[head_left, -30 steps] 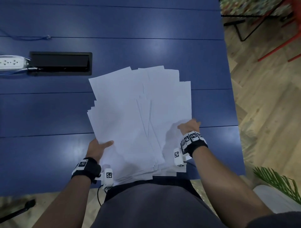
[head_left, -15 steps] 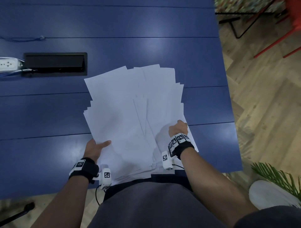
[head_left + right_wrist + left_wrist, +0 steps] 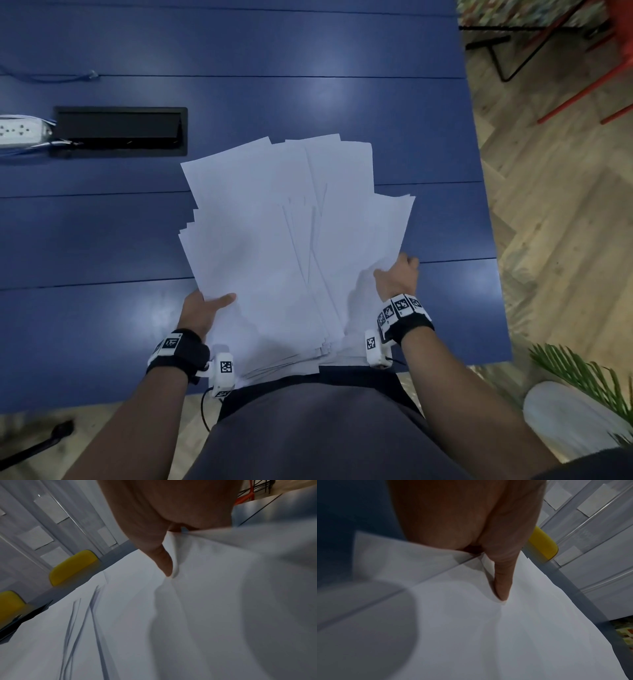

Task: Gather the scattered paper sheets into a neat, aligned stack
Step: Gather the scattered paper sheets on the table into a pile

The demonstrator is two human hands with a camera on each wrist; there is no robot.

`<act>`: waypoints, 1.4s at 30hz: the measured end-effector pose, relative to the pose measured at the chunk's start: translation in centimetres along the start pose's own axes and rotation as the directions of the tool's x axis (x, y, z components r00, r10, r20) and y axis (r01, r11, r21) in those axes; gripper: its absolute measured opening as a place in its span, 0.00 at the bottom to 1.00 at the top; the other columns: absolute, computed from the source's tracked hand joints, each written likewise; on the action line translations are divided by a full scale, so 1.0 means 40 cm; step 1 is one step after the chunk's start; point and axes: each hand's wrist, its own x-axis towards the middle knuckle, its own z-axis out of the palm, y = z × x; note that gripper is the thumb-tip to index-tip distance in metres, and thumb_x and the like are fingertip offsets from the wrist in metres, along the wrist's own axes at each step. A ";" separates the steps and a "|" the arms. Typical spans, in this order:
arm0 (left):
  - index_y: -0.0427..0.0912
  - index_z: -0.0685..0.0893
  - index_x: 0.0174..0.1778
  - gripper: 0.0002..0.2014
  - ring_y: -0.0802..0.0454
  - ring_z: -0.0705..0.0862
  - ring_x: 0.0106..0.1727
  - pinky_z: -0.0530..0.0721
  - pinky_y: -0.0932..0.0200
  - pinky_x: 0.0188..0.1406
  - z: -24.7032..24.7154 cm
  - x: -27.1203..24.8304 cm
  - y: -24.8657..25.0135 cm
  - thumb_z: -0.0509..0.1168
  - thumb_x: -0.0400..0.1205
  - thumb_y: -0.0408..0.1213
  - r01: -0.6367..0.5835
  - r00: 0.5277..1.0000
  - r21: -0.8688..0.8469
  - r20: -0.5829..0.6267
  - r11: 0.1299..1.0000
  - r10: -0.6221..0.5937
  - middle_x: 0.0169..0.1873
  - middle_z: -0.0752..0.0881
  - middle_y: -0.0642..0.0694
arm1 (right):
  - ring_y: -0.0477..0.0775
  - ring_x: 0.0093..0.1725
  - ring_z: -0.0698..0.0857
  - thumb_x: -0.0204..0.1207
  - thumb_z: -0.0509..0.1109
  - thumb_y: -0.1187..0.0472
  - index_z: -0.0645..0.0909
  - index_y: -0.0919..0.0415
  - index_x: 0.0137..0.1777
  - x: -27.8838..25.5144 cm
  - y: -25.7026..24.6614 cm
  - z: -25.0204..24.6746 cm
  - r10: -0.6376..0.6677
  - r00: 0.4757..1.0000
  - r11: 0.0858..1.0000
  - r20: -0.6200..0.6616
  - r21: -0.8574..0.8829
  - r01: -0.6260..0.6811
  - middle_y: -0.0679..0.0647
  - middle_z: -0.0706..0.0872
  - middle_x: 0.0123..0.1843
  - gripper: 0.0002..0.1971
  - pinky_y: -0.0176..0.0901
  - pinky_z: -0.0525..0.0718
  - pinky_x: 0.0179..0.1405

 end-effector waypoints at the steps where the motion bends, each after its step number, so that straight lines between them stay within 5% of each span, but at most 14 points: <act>1: 0.46 0.89 0.62 0.18 0.48 0.90 0.57 0.84 0.54 0.56 0.001 -0.001 0.001 0.80 0.79 0.27 -0.003 1.000 0.002 0.002 1.000 0.003 0.55 0.93 0.51 | 0.69 0.67 0.77 0.76 0.68 0.67 0.78 0.70 0.66 0.005 -0.015 0.001 -0.030 1.000 1.000 -0.006 0.008 0.030 0.65 0.72 0.71 0.19 0.53 0.79 0.64; 6: 0.41 0.89 0.70 0.23 0.43 0.90 0.61 0.84 0.44 0.70 -0.003 0.004 -0.005 0.81 0.79 0.29 -0.002 1.000 0.024 -0.006 1.000 0.002 0.60 0.94 0.45 | 0.64 0.70 0.69 0.79 0.66 0.66 0.81 0.60 0.62 0.032 -0.091 -0.021 0.081 0.997 0.993 -0.018 -0.081 -0.082 0.59 0.65 0.75 0.13 0.55 0.80 0.60; 13: 0.43 0.90 0.64 0.18 0.43 0.91 0.58 0.85 0.46 0.65 -0.001 0.006 -0.007 0.81 0.78 0.29 -0.004 1.000 0.017 -0.007 1.000 0.004 0.57 0.94 0.46 | 0.60 0.74 0.69 0.82 0.64 0.59 0.75 0.55 0.76 0.050 -0.103 -0.028 0.183 0.973 0.967 0.138 -0.204 -0.153 0.59 0.69 0.77 0.21 0.51 0.71 0.68; 17: 0.48 0.90 0.54 0.13 0.49 0.91 0.54 0.84 0.51 0.61 0.001 0.008 -0.004 0.81 0.79 0.28 -0.001 1.000 0.025 -0.001 1.000 0.001 0.51 0.94 0.53 | 0.62 0.69 0.74 0.72 0.67 0.58 0.81 0.51 0.58 0.043 -0.096 -0.017 0.161 0.970 0.982 0.182 -0.123 -0.140 0.56 0.81 0.67 0.14 0.56 0.71 0.69; 19: 0.47 0.91 0.53 0.13 0.51 0.91 0.53 0.84 0.52 0.61 0.000 0.010 -0.007 0.81 0.79 0.27 0.001 1.000 0.024 -0.005 1.000 -0.001 0.47 0.95 0.57 | 0.62 0.60 0.81 0.69 0.68 0.57 0.84 0.55 0.57 0.044 -0.087 -0.009 0.117 0.969 0.993 0.217 -0.043 -0.110 0.58 0.84 0.64 0.16 0.50 0.82 0.61; 21: 0.46 0.91 0.54 0.13 0.50 0.92 0.54 0.85 0.51 0.61 -0.001 0.010 -0.007 0.81 0.78 0.27 0.005 1.000 0.019 -0.006 1.000 -0.005 0.48 0.95 0.56 | 0.59 0.51 0.81 0.72 0.69 0.62 0.85 0.60 0.58 0.035 -0.081 -0.019 0.079 0.972 0.994 0.221 0.053 -0.093 0.58 0.80 0.64 0.14 0.42 0.80 0.48; 24: 0.45 0.90 0.62 0.18 0.47 0.91 0.56 0.84 0.48 0.65 -0.002 0.010 -0.007 0.80 0.79 0.27 0.003 1.000 0.010 -0.001 1.000 -0.003 0.55 0.94 0.48 | 0.48 0.37 0.76 0.73 0.69 0.65 0.83 0.60 0.59 0.026 -0.077 -0.025 0.081 0.976 0.983 0.202 0.145 -0.111 0.59 0.77 0.64 0.14 0.41 0.78 0.48; 29: 0.41 0.88 0.68 0.21 0.45 0.91 0.57 0.84 0.48 0.65 -0.002 0.009 -0.006 0.80 0.79 0.27 0.003 1.000 0.005 -0.008 1.000 -0.003 0.56 0.93 0.47 | 0.60 0.50 0.88 0.68 0.70 0.61 0.77 0.54 0.42 0.019 -0.081 -0.009 0.158 0.963 0.952 0.219 0.226 -0.208 0.53 0.89 0.48 0.05 0.52 0.86 0.60; 32: 0.40 0.88 0.70 0.22 0.44 0.90 0.58 0.84 0.48 0.66 0.000 0.009 -0.006 0.80 0.79 0.27 0.003 1.000 0.010 -0.007 1.000 -0.003 0.57 0.93 0.47 | 0.60 0.46 0.84 0.75 0.70 0.68 0.75 0.61 0.60 0.004 -0.084 -0.013 0.169 0.964 0.917 0.206 0.327 -0.231 0.57 0.85 0.51 0.14 0.45 0.82 0.47; 34: 0.39 0.88 0.70 0.23 0.42 0.91 0.59 0.84 0.47 0.66 -0.002 0.011 -0.008 0.81 0.79 0.27 0.003 1.000 0.012 -0.014 1.000 -0.003 0.59 0.93 0.44 | 0.61 0.47 0.84 0.75 0.71 0.69 0.71 0.65 0.67 0.004 -0.074 -0.010 0.175 0.967 0.885 0.184 0.400 -0.237 0.61 0.85 0.56 0.21 0.48 0.84 0.48; 39: 0.39 0.89 0.69 0.22 0.40 0.91 0.61 0.85 0.43 0.69 -0.005 0.016 -0.012 0.81 0.78 0.28 0.008 1.000 0.012 -0.014 1.000 -0.008 0.61 0.94 0.42 | 0.65 0.61 0.87 0.75 0.78 0.61 0.78 0.70 0.69 0.015 -0.067 -0.021 0.170 0.936 0.886 0.308 0.369 -0.282 0.62 0.87 0.61 0.25 0.50 0.83 0.57; 42: 0.40 0.89 0.68 0.22 0.40 0.91 0.61 0.85 0.44 0.69 -0.006 0.017 -0.013 0.81 0.78 0.28 0.007 1.000 0.014 -0.011 1.000 -0.006 0.60 0.94 0.42 | 0.62 0.54 0.86 0.76 0.78 0.60 0.80 0.71 0.67 0.018 -0.084 -0.023 0.157 0.934 0.917 0.320 0.305 -0.258 0.60 0.86 0.56 0.23 0.48 0.82 0.53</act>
